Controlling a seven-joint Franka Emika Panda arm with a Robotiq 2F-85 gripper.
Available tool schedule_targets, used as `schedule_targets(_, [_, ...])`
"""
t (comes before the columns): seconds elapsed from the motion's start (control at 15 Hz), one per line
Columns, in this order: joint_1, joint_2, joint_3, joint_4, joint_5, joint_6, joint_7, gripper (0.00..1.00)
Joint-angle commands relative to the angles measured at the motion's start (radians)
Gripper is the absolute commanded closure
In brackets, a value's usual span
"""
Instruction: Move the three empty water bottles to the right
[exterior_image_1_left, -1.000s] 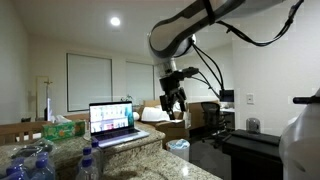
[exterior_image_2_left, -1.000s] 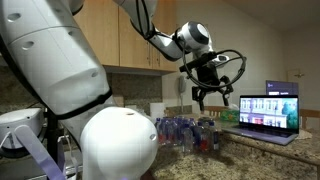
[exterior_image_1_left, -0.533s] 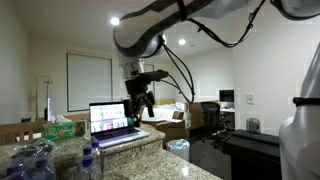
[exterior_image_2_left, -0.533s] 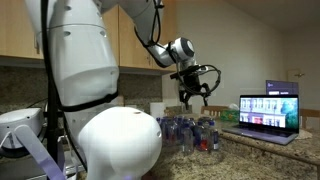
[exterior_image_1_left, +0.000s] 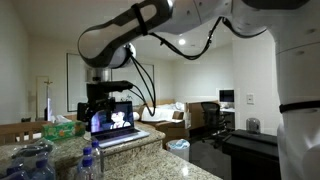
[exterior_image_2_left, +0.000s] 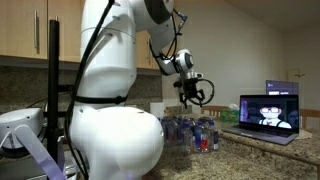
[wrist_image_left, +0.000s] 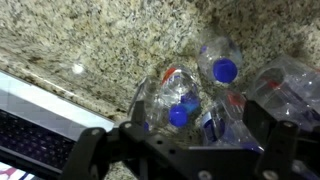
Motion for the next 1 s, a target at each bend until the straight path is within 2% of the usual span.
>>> schedule_targets(0.0, [0.031,0.159,-0.001,0.135,0.034,-0.005,-0.052,0.0])
schedule_targets(0.4, [0.072,0.283,0.003,0.216,0.079,-0.041,-0.096,0.0])
schedule_targets(0.6, [0.077,0.277,-0.003,0.19,0.094,-0.066,-0.086,0.0])
schedule_targets(0.93, [0.07,0.267,-0.015,0.128,0.118,-0.046,-0.069,0.0])
